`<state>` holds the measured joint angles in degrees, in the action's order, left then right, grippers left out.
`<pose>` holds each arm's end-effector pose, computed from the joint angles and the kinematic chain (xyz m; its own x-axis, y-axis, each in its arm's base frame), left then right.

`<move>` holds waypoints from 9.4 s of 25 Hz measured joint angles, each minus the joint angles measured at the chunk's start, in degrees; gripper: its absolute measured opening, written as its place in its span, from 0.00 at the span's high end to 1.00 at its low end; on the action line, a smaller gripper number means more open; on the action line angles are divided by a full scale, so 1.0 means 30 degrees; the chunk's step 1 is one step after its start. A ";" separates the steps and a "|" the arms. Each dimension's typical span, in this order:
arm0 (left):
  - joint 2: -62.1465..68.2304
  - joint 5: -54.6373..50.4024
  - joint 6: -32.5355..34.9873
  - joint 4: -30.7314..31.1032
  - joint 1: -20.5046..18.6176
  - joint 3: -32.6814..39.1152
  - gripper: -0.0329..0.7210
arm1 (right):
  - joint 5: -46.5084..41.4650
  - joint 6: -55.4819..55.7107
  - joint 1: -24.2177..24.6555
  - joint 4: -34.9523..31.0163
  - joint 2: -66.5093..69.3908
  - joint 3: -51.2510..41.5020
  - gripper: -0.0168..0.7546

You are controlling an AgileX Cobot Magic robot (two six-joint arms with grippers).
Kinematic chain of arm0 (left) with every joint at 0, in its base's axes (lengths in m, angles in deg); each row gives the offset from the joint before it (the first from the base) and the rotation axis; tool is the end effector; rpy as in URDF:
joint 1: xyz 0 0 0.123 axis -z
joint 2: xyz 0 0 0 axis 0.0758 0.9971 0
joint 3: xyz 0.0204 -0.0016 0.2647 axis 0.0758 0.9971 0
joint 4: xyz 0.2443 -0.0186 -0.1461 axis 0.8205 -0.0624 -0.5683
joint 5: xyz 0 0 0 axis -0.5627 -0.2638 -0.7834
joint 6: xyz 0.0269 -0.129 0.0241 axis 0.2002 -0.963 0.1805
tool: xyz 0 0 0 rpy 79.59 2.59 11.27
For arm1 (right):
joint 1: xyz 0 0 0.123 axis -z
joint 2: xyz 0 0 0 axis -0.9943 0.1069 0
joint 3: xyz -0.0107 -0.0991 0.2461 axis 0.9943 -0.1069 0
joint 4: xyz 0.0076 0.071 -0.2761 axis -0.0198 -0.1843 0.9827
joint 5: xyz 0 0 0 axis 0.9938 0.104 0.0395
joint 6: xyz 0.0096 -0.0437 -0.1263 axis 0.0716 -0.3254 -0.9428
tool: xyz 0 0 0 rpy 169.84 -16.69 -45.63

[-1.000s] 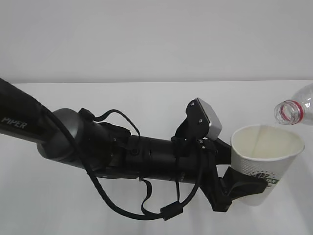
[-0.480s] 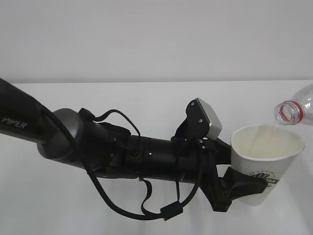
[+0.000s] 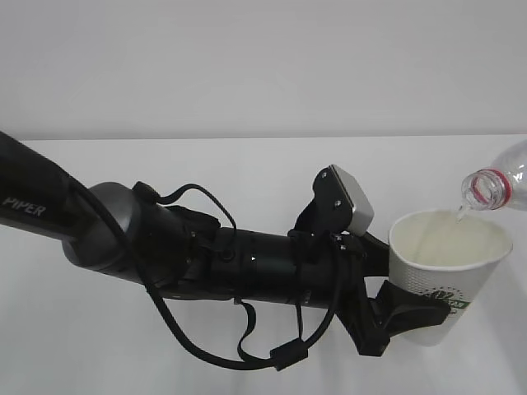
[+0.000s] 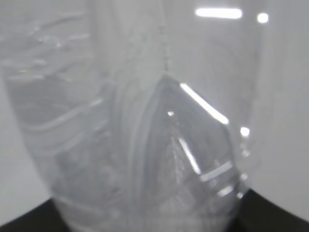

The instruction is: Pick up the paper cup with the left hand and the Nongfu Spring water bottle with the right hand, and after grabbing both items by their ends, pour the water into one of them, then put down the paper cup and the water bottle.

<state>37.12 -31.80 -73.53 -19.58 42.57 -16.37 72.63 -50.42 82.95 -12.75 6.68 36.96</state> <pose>0.2490 -0.3877 0.0651 -0.2080 0.2303 -0.9506 0.9765 0.1053 -0.1882 0.2637 0.0036 0.1621 0.0059 -0.9990 -0.0448 -0.1082 0.0439 -0.9932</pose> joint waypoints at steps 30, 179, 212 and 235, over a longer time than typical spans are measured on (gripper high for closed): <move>0.0044 -0.0040 0.0000 0.0000 0.0000 0.0000 0.31 | 0.0034 -0.0359 0.0000 -0.0032 0.0000 0.0000 0.49; 0.0142 -0.0285 0.0000 0.0000 0.0000 0.0000 0.32 | 0.0337 -0.1050 0.0000 -0.0040 0.0000 0.0032 0.49; 0.0142 -0.0285 0.0000 0.0000 0.0000 0.0000 0.32 | 0.0337 0.5551 0.0000 -0.0220 0.0000 0.0032 0.49; 0.0142 -0.0285 0.0000 0.0000 0.0000 0.0000 0.32 | 0.0337 2.0047 0.0000 -0.0263 0.0000 0.0032 0.49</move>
<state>37.55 -32.65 -73.53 -19.58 42.57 -16.37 73.64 9.73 82.95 -13.54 6.68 37.05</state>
